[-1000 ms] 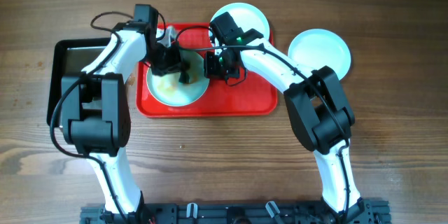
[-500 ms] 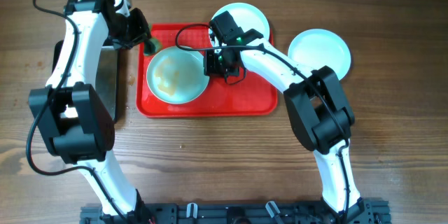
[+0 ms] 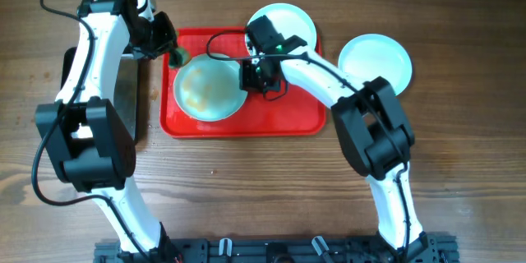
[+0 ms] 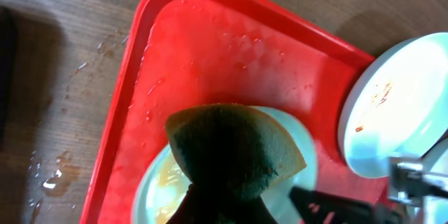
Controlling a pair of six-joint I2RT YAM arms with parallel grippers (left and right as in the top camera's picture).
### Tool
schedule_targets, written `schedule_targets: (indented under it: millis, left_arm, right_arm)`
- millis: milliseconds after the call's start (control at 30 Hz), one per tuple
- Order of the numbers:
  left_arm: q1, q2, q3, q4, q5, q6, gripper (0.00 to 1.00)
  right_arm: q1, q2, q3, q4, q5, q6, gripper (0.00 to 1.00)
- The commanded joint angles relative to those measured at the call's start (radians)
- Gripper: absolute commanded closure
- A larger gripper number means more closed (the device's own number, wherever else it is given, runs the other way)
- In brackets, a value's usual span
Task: Clean dirty plates on tray and stack at the side
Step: 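Carry the bottom plate right and stack it on the first plate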
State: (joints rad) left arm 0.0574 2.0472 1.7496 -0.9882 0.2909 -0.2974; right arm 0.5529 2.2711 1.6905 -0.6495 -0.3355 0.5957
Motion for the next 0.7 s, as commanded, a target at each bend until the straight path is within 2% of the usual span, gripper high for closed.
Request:
schedule_targets:
  millis: [0, 67, 133, 267, 467, 667]
  left_arm:
    - [-0.005, -0.018, 0.016, -0.012, -0.031, 0.003, 0.96]
    - [-0.005, -0.018, 0.016, -0.011, -0.031, 0.002, 0.96]
    - [-0.005, -0.018, 0.016, -0.011, -0.031, 0.002, 0.96]
    - [-0.005, -0.018, 0.016, -0.012, -0.031, 0.002, 0.96]
    - [-0.005, -0.018, 0.016, -0.011, -0.031, 0.002, 0.96]
    - [-0.005, -0.018, 0.016, -0.011, -0.031, 0.002, 0.96]
  right_arm:
    - [-0.063, -0.154, 0.000, -0.030, 0.021, -0.123, 0.96]
    - [-0.065, -0.235, 0.000, -0.093, 0.244, -0.135, 0.96]
    - [-0.047, -0.289, 0.000, -0.110, 0.393, -0.205, 0.96]
    - [0.005, -0.352, 0.000, -0.142, 0.671, -0.242, 0.96]
    - [0.135, -0.359, 0.000, -0.193, 1.131, -0.282, 0.96]
    - [0.292, -0.359, 0.000, -0.201, 1.464, -0.280, 0.96]
